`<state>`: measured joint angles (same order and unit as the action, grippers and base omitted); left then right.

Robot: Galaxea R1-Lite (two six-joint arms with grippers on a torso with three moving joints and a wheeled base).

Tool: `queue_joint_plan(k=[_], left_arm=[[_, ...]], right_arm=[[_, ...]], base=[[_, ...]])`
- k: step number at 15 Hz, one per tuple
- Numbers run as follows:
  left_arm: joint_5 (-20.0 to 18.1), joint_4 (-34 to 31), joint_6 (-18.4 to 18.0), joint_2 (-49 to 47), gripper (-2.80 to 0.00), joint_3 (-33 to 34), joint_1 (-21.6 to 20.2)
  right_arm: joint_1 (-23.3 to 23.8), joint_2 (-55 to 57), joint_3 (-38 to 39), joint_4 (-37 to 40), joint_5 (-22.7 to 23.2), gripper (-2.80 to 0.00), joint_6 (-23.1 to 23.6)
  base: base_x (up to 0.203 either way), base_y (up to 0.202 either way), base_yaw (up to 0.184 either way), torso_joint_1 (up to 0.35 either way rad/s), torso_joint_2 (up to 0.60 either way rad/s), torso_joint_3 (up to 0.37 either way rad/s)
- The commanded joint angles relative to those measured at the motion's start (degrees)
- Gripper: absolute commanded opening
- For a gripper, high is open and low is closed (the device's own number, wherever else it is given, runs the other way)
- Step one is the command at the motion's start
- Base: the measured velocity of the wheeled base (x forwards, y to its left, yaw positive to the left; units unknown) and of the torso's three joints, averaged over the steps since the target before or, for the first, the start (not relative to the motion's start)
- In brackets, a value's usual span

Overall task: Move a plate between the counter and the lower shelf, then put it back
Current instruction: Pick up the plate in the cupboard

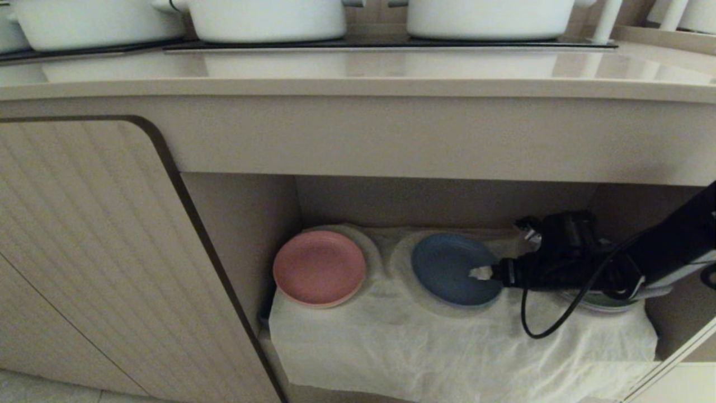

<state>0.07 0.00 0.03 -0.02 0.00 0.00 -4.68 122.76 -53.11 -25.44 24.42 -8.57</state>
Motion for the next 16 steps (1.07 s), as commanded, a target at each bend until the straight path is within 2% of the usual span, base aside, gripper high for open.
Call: queue_joint_plan(k=[1, 16], left_arm=[[0.01, 0.0, -0.01, 0.02, -2.8, 0.0, 0.0], [0.01, 0.0, 0.05, 0.02, -2.8, 0.0, 0.0]], right_arm=[[-0.07, 0.63, -0.06, -0.06, 0.21, -2.8, -0.12], [0.09, 0.29, 0.82, -0.55, 0.1, -2.8, 0.04]], base=[[0.0, 0.0, 0.0, 0.0, 0.0, 0.0], [0.0, 0.0, 0.0, 0.0, 0.0, 0.0]])
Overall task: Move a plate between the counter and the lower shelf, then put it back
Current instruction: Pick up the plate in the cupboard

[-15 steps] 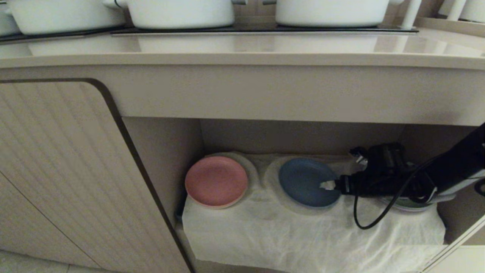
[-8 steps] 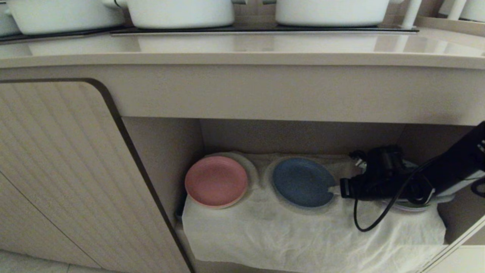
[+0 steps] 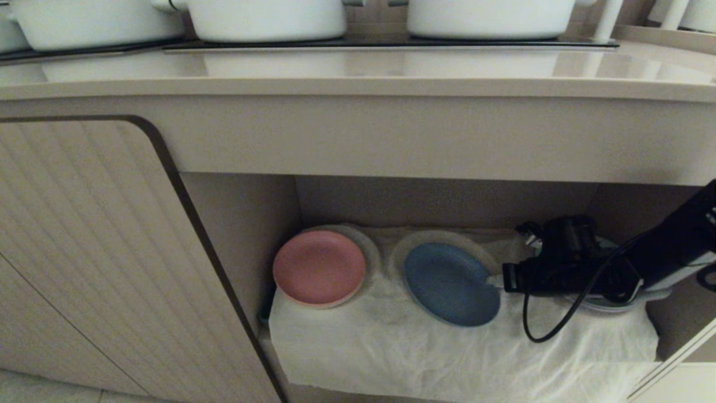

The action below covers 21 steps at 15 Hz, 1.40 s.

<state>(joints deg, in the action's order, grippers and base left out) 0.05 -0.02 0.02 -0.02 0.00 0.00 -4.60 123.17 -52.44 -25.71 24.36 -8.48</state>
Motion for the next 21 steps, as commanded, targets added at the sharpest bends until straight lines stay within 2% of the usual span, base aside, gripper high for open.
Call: queue_joint_plan(k=[1, 21], left_arm=[[0.03, 0.02, -0.01, 0.02, -2.8, 0.0, 0.0], [0.03, 0.02, 0.06, 0.02, -2.8, 0.0, 0.0]], right_arm=[[0.01, -0.21, 0.24, -0.16, 0.16, -2.8, -0.04], [-0.06, -7.68, 5.41, 2.68, 0.52, -2.8, 1.03]], base=[[0.0, 0.0, 0.0, 0.0, 0.0, 0.0], [0.0, 0.0, 0.0, 0.0, 0.0, 0.0]])
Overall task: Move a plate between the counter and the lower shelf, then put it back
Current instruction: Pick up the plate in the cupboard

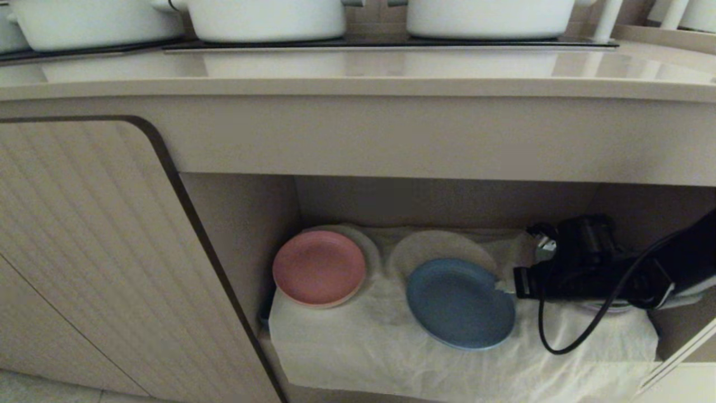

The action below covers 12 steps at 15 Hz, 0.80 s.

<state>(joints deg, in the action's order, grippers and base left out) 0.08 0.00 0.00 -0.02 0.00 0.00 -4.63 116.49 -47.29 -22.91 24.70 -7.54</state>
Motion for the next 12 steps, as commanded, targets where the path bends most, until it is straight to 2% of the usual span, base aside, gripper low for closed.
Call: queue_joint_plan(k=[1, 12], left_arm=[[0.01, 0.0, 0.09, 0.02, -2.8, 0.0, 0.0], [0.01, 0.0, 0.09, 0.02, -2.8, 0.0, 0.0]], right_arm=[[-0.03, -1.48, 0.93, -0.13, 0.17, -2.8, 0.25], [-0.04, -8.58, 9.25, -0.12, 0.0, -2.8, 0.68]], base=[[0.0, 0.0, 0.0, 0.0, 0.0, 0.0], [0.0, 0.0, 0.0, 0.0, 0.0, 0.0]])
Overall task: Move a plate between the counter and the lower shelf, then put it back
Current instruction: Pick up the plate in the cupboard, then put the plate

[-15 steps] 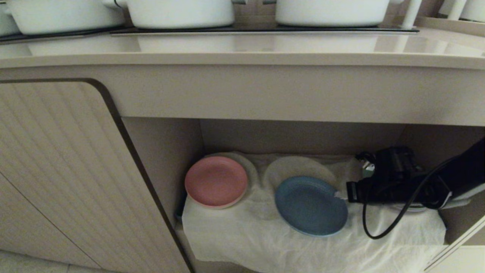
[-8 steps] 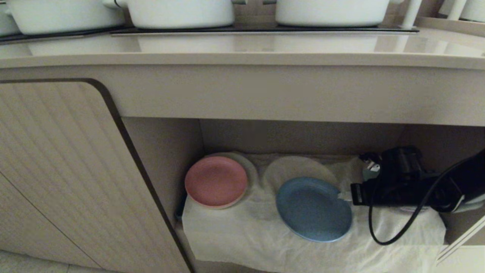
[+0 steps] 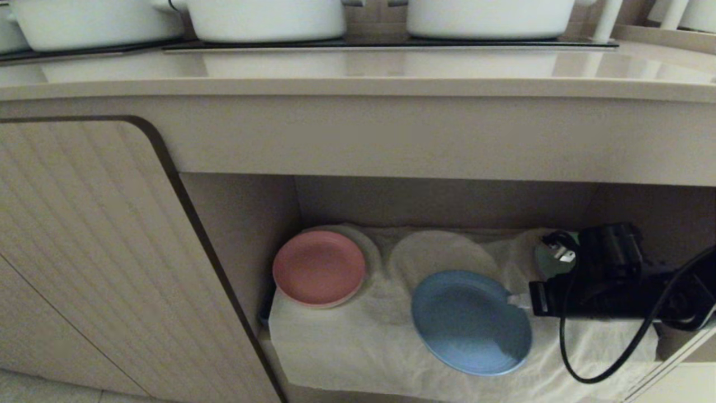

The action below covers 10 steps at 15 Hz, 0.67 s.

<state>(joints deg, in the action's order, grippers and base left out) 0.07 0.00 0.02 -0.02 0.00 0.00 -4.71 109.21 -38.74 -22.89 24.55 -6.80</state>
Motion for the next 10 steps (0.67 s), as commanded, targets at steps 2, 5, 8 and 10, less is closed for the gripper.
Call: queue_joint_plan(k=[2, 5, 8, 10], left_arm=[[0.01, 0.0, 0.06, 0.02, -2.8, 0.0, 0.0], [0.01, 0.0, -0.02, 0.02, -2.8, 0.0, 0.0], [0.01, 0.0, -0.02, 0.02, -2.8, 0.0, 0.0], [0.01, 0.0, 0.06, 0.02, -2.8, 0.0, 0.0]], right_arm=[[0.05, -2.61, 2.67, -0.2, 0.07, -2.8, 0.02], [0.06, -4.95, 6.11, -0.3, -0.03, -2.8, 0.04], [0.44, -7.45, 8.23, -0.25, -0.12, -2.8, 0.12], [1.17, -9.08, 9.69, -0.14, -0.12, -2.8, 0.07]], base=[[0.0, 0.0, 0.0, 0.0, 0.0, 0.0], [0.0, 0.0, 0.0, 0.0, 0.0, 0.0], [0.0, 0.0, 0.0, 0.0, 0.0, 0.0], [0.0, 0.0, 0.0, 0.0, 0.0, 0.0]])
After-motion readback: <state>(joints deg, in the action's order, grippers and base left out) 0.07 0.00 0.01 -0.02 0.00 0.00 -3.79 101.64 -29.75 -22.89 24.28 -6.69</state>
